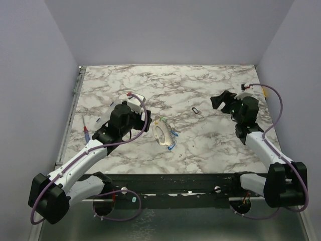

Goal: Put the keys on the keyring

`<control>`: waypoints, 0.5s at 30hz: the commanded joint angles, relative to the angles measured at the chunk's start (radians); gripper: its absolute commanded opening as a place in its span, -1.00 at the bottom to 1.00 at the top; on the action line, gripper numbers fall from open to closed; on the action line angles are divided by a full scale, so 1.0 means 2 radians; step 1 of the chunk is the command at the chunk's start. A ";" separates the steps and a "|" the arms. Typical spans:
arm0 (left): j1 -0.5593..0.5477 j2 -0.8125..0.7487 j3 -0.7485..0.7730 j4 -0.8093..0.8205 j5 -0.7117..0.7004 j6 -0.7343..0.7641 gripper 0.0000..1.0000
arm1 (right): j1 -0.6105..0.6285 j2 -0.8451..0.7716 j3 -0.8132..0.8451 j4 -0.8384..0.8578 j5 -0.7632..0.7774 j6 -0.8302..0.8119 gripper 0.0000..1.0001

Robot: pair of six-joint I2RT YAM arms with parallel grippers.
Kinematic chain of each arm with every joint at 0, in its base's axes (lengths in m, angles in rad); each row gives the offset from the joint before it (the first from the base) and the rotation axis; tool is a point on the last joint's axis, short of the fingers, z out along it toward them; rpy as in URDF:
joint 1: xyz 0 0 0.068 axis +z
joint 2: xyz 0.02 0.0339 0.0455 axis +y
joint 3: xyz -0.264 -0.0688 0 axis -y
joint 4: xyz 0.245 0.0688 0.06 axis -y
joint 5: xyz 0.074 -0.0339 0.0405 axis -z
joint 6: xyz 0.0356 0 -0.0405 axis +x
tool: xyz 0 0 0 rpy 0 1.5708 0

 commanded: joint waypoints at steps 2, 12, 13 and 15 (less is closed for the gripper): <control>-0.002 0.001 -0.002 0.001 0.011 0.003 0.65 | 0.033 0.023 0.000 -0.077 -0.179 0.013 0.76; -0.003 -0.001 -0.002 0.002 0.011 0.002 0.61 | 0.164 0.058 -0.025 -0.066 -0.241 0.005 0.51; -0.003 -0.002 -0.002 0.001 0.010 0.002 0.61 | 0.173 0.065 -0.025 -0.065 -0.244 0.004 0.48; -0.002 -0.003 -0.003 0.001 0.008 0.003 0.60 | 0.191 0.079 -0.022 -0.064 -0.251 0.000 0.40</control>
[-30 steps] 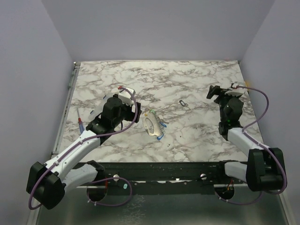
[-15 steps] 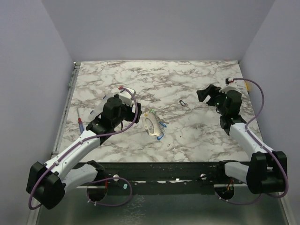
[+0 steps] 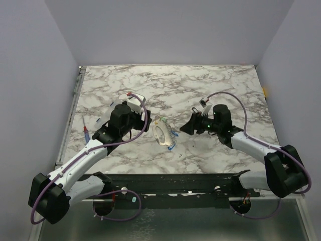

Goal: Put the keys on the keyring

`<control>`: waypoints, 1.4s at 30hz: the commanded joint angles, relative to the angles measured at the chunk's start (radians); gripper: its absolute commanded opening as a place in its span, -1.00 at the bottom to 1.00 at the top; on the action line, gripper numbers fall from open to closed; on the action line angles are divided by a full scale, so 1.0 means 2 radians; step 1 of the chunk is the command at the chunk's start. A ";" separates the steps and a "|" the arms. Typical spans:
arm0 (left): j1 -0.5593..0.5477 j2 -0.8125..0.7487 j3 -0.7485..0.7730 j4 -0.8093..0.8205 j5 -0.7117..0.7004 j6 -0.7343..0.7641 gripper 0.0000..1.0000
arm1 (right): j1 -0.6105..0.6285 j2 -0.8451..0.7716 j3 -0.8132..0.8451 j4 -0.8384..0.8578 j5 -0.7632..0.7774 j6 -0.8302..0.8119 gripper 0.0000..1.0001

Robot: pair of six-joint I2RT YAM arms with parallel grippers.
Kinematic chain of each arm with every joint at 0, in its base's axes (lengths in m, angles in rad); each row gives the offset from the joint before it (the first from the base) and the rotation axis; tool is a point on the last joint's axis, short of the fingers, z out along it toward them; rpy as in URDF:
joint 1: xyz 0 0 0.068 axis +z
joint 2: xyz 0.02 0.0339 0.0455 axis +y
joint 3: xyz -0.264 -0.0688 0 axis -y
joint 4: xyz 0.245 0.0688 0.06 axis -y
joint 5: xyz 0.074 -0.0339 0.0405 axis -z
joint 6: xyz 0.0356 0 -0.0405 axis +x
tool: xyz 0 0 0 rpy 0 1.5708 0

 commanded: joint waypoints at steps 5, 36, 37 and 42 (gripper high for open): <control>-0.003 -0.004 -0.003 0.001 0.006 0.004 0.59 | 0.062 0.056 0.005 0.012 -0.034 -0.008 0.20; -0.003 0.001 -0.003 0.002 0.006 0.005 0.51 | 0.087 0.206 0.068 0.031 0.053 0.007 -0.29; -0.003 0.002 -0.002 0.002 0.007 0.004 0.50 | 0.087 0.205 0.067 0.030 0.054 0.006 -0.32; -0.003 0.005 -0.001 0.002 0.009 0.004 0.49 | 0.086 0.205 0.062 0.026 0.056 0.001 -0.38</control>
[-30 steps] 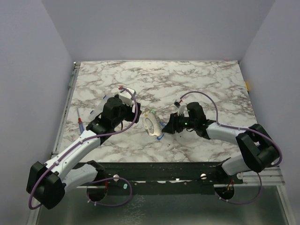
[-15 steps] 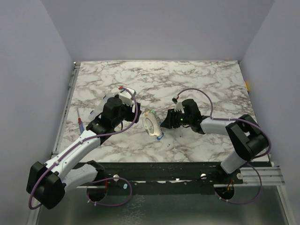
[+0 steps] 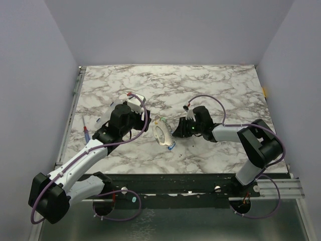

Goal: Put the keys on the keyring

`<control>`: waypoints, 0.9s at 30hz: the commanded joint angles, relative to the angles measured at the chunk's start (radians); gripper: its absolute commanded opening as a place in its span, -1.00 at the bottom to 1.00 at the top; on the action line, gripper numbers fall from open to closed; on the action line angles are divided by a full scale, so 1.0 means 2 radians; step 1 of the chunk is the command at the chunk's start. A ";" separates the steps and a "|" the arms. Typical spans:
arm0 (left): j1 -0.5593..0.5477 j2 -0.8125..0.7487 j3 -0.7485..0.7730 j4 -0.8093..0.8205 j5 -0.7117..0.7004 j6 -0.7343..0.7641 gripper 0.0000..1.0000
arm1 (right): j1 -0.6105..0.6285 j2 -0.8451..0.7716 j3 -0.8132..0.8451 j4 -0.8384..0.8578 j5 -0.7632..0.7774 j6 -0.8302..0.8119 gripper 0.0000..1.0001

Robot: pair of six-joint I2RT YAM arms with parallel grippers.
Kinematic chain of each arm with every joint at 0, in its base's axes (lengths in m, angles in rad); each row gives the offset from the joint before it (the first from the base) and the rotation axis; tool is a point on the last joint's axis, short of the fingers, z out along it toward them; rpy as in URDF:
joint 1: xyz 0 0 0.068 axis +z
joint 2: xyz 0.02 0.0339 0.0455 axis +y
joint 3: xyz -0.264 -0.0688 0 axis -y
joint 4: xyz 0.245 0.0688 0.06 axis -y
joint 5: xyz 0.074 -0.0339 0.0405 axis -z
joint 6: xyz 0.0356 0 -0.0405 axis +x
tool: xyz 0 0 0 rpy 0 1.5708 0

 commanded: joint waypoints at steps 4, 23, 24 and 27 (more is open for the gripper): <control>-0.003 0.004 -0.001 0.002 0.009 0.004 0.49 | 0.002 0.008 -0.002 -0.007 0.022 -0.015 -0.41; -0.003 0.007 -0.002 0.002 0.009 0.004 0.48 | 0.010 0.026 0.008 -0.006 -0.052 -0.046 -0.62; -0.003 0.008 -0.002 0.002 0.009 0.005 0.48 | 0.010 0.027 0.008 -0.005 -0.054 -0.046 -0.61; -0.003 0.009 -0.001 0.002 0.010 0.005 0.48 | 0.011 0.027 0.008 -0.002 -0.059 -0.047 -0.53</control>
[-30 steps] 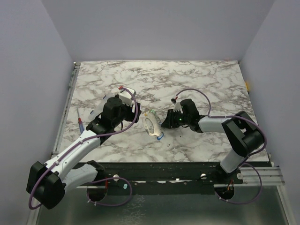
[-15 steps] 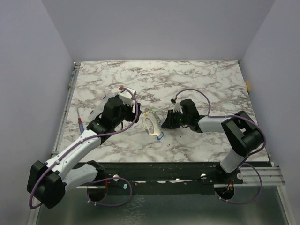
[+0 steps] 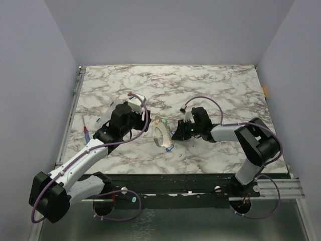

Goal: Put the keys on the keyring

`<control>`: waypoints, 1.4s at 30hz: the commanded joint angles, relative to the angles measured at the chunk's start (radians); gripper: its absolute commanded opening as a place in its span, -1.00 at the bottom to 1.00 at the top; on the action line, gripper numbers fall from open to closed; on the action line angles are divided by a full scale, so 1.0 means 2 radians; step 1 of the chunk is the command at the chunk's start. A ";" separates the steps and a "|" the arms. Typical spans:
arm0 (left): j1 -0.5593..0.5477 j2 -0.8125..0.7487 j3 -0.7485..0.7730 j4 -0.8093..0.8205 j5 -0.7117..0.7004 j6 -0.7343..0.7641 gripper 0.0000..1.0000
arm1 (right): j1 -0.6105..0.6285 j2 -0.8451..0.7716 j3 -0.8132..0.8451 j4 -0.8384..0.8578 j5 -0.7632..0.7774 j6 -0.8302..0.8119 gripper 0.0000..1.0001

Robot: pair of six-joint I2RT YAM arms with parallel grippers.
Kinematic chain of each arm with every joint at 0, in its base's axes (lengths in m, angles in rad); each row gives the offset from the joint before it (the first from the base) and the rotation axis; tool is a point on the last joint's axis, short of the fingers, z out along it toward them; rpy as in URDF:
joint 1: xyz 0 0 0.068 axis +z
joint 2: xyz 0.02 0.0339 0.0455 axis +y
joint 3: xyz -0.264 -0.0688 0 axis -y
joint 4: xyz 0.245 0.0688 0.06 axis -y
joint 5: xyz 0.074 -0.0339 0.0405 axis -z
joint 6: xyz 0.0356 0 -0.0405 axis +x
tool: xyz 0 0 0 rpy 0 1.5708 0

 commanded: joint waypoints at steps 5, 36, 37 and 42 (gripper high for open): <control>-0.003 0.003 -0.002 0.002 0.009 0.005 0.47 | 0.006 0.015 0.006 -0.002 -0.019 -0.014 -0.50; -0.003 -0.006 -0.004 0.015 0.078 0.005 0.38 | 0.045 -0.105 0.007 -0.076 0.073 -0.085 -0.99; -0.003 -0.009 -0.004 0.019 0.091 0.004 0.37 | 0.048 -0.109 0.007 -0.076 0.077 -0.088 -0.99; -0.004 -0.026 -0.019 0.048 0.161 0.004 0.36 | 0.064 -0.146 0.001 -0.075 0.106 -0.109 -0.99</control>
